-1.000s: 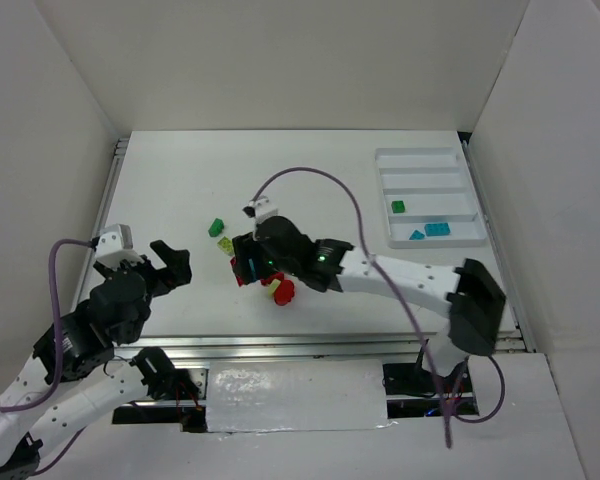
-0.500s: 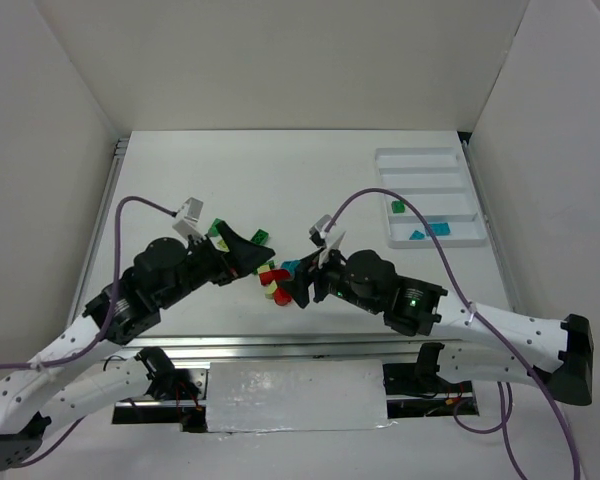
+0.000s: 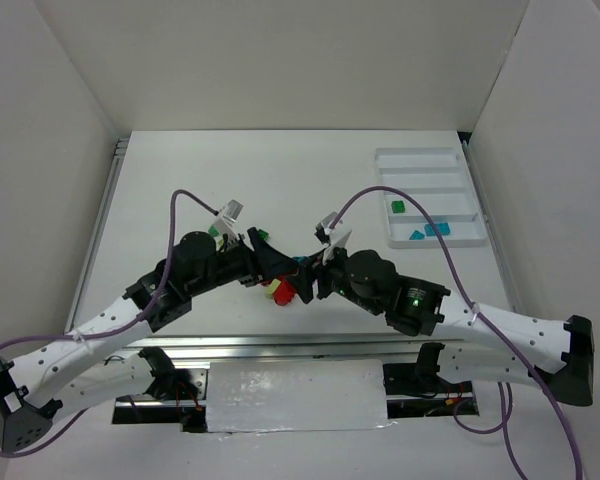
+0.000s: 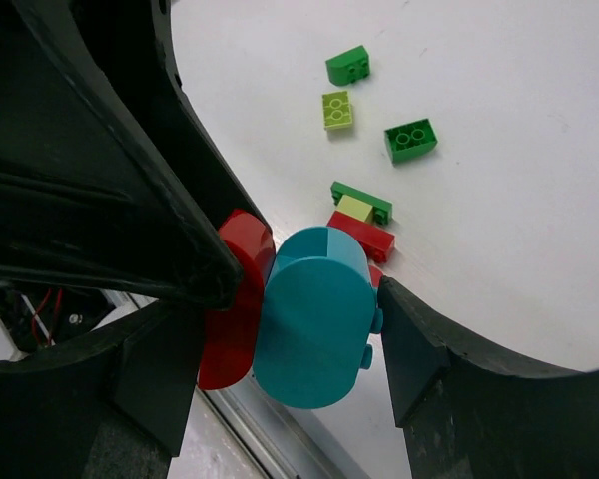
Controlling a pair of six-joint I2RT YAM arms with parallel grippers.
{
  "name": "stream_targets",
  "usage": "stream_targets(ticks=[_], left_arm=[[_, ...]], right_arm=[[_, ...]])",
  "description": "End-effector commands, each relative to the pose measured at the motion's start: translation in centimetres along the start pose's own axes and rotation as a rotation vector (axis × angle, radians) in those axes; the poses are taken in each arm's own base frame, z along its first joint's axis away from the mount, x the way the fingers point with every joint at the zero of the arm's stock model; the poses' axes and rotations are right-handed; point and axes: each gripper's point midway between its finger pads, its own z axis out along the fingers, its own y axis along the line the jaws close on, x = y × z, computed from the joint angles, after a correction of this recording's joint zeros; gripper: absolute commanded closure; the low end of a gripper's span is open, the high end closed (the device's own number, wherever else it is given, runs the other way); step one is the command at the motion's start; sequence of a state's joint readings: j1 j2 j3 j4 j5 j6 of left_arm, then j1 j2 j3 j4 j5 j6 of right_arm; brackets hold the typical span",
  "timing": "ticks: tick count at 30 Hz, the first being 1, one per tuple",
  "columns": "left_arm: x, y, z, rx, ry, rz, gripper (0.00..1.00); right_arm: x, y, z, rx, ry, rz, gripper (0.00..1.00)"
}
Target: Sort the legos into containers by color
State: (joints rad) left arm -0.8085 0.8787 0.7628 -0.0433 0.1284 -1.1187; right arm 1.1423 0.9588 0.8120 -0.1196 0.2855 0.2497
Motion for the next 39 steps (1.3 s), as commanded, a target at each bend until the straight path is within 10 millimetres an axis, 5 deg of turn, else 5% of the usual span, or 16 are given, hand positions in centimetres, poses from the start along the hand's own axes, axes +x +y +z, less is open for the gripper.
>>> stream_targets(ticks=[1, 4, 8, 12, 13, 14, 15, 16, 20, 21, 23, 24, 31, 39], left_arm=[[0.1, -3.9, 0.3, 0.156, 0.031, 0.054, 0.35], [0.5, -3.5, 0.8, 0.144, 0.054, 0.064, 0.53], [0.8, -2.8, 1.2, 0.126, 0.061, 0.074, 0.59], [0.7, -3.3, 1.2, 0.147, 0.063, 0.126, 0.93], [0.6, -3.6, 1.1, 0.160, 0.065, 0.144, 0.97], [0.4, -3.8, 1.0, 0.164, 0.060, 0.180, 1.00], [0.1, -4.1, 0.9, 0.169, 0.049, 0.197, 1.00], [-0.1, -4.0, 0.8, 0.162, 0.038, 0.208, 1.00], [-1.6, -4.6, -0.7, 0.168, -0.035, 0.306, 1.00], [-1.8, -5.1, -1.0, 0.183, -0.039, 0.327, 1.00], [-2.1, -5.6, -1.7, 0.213, -0.047, 0.394, 1.00], [-1.7, -6.2, -2.0, 0.244, -0.028, 0.419, 1.00], [0.5, -9.0, -4.6, 0.477, 0.045, 0.583, 1.00], [2.1, -10.9, -6.5, 0.648, 0.083, 0.627, 1.00]], right_arm=[[-3.1, 0.3, -0.3, 0.024, -0.064, 0.049, 0.83], [-3.3, 0.0, -0.3, 0.050, -0.058, 0.067, 0.83], [-3.5, 0.1, -0.3, 0.053, -0.053, 0.083, 0.83], [-3.8, 1.0, -0.5, 0.008, -0.052, 0.098, 0.81], [-3.5, 1.4, -0.5, -0.019, -0.045, 0.101, 0.67], [-3.6, 1.7, -0.6, -0.039, -0.047, 0.106, 0.43], [-3.2, 2.0, -0.6, -0.072, -0.046, 0.115, 0.01], [-2.7, 3.2, -1.0, -0.166, -0.021, 0.127, 0.00], [-3.0, 2.9, -2.8, -0.322, -0.034, 0.195, 0.00], [-2.9, 1.1, -2.8, -0.297, -0.044, 0.215, 0.00], [-3.6, 1.8, -4.7, -0.413, -0.052, 0.224, 0.00], [-3.9, 0.6, -4.9, -0.408, -0.066, 0.231, 0.00], [-4.4, 1.6, -8.0, -0.583, -0.054, 0.222, 0.00], [-5.0, 4.1, -9.4, -0.788, -0.053, 0.253, 0.02]])
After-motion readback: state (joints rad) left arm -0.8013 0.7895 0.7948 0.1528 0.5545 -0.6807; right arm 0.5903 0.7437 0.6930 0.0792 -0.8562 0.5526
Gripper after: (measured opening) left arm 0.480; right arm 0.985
